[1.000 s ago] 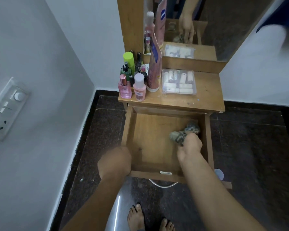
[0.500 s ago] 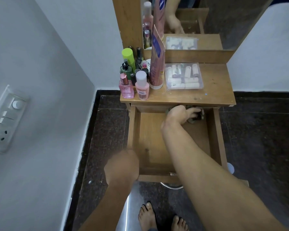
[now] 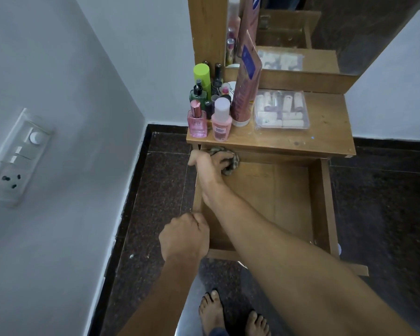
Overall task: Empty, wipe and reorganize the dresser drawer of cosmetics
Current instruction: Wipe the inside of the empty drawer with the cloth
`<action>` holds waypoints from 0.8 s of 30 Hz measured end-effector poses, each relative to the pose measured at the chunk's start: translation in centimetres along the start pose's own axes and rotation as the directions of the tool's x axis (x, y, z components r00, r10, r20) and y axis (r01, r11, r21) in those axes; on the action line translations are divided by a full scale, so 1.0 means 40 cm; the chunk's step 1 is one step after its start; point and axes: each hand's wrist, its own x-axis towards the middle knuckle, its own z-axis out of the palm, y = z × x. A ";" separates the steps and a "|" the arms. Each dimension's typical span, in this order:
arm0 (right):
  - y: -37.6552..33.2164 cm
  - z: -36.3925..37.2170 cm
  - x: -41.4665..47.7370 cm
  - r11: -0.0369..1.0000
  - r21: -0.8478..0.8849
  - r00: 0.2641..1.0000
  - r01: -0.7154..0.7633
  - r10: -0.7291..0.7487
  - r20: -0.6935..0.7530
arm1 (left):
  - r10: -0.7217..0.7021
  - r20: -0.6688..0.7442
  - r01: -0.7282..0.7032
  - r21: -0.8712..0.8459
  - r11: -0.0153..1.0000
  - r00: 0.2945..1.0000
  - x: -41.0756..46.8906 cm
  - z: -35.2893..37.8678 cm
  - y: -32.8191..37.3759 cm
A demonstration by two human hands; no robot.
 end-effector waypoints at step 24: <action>0.047 -0.138 0.061 0.711 -0.663 0.959 0.234 -0.281 0.038 | 0.004 0.001 -0.005 0.025 1.000 1.000 -0.001 0.003 0.008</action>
